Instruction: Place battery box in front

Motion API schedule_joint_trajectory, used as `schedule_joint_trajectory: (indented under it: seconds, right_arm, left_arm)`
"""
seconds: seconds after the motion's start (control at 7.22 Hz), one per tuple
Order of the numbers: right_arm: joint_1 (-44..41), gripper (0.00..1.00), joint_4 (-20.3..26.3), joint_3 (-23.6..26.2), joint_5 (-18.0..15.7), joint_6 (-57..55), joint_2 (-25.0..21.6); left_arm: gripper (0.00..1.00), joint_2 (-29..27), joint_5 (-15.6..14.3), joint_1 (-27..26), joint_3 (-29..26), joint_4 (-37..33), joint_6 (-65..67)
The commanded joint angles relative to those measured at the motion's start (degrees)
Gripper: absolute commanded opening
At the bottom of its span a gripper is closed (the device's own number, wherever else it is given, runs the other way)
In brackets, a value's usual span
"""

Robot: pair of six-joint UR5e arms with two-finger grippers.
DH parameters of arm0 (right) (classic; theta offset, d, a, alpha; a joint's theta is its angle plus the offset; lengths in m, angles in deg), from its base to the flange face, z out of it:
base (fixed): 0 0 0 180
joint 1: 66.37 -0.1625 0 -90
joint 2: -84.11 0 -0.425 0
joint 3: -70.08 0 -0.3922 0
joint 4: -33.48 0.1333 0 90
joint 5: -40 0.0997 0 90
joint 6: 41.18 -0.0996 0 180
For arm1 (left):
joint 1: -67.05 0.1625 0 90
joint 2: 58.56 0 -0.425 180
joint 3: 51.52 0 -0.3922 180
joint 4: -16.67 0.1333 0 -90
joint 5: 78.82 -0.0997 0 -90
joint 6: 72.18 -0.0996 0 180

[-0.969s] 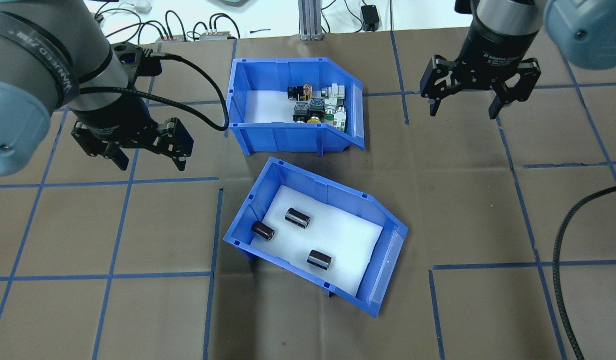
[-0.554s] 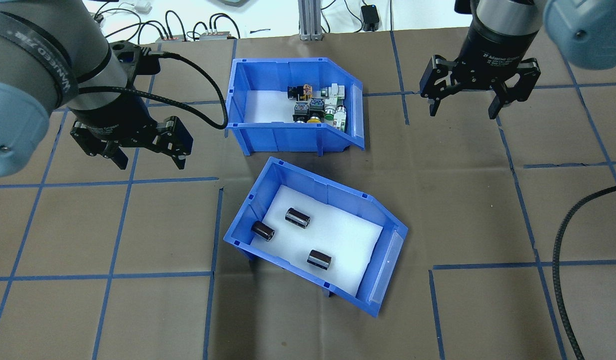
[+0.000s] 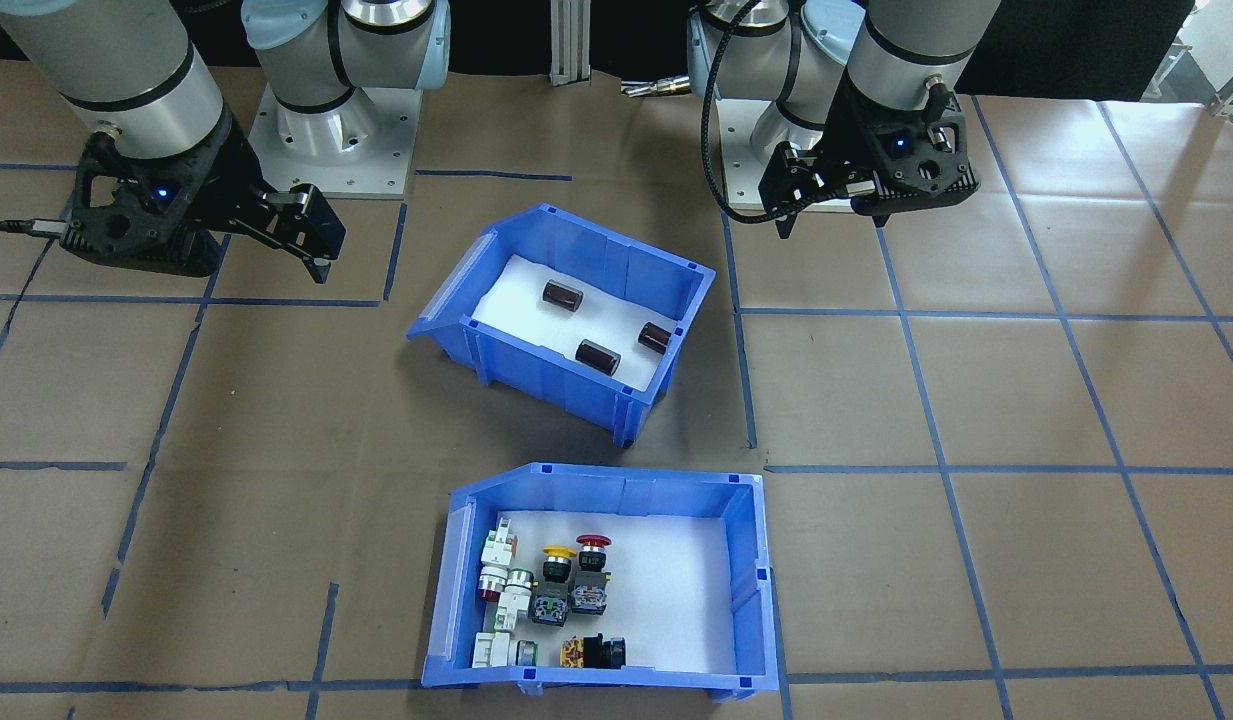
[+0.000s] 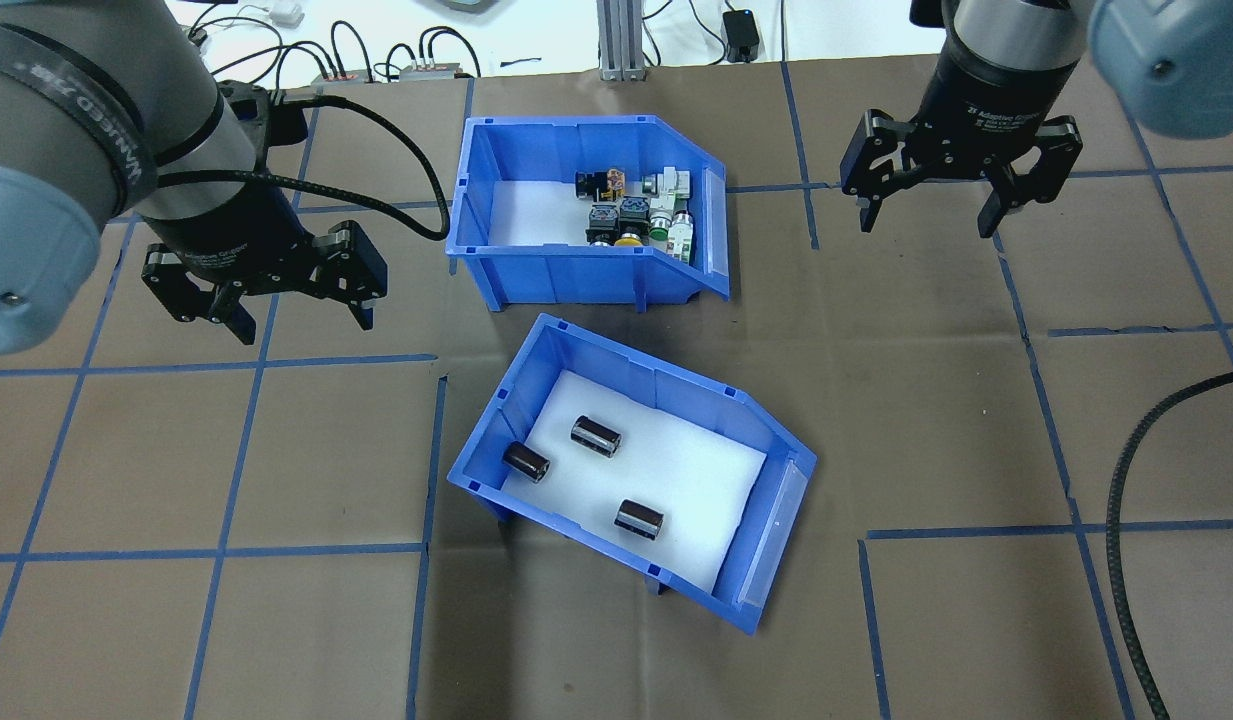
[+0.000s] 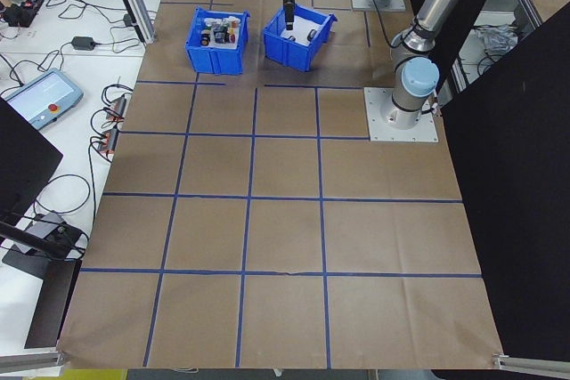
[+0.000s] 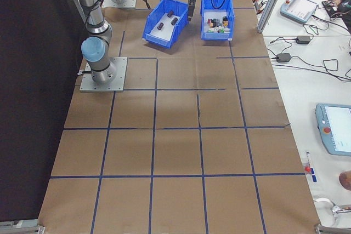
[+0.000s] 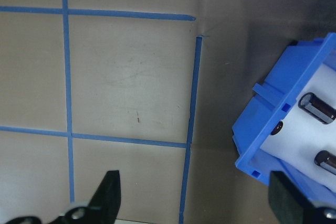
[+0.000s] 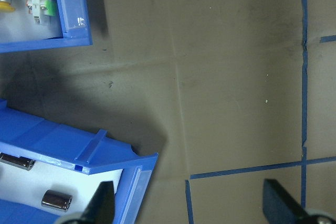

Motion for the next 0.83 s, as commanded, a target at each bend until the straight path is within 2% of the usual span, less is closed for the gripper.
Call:
schedule_joint_trajectory:
  seconds: [0.0,0.28,0.55,0.69]
  right_arm:
    - [0.0,1.0,0.1,-0.8,-0.1,0.1,0.2]
    - [-0.2,1.0,-1.1,-1.0,0.5,3.6,0.8]
    - [-0.8,1.0,-4.0,-1.0,0.8,15.5,1.7]
    - [-1.4,1.0,-5.6,-1.7,0.8,25.4,2.5]
  left_arm:
    - [1.0,0.9,0.1,-0.4,3.2,0.0,13.8]
    - [1.0,3.9,0.9,-0.7,7.2,0.2,25.2]
    - [1.0,7.5,1.0,-3.5,10.5,0.1,41.9]
    - [1.0,8.9,1.1,-5.9,12.6,0.1,51.2]
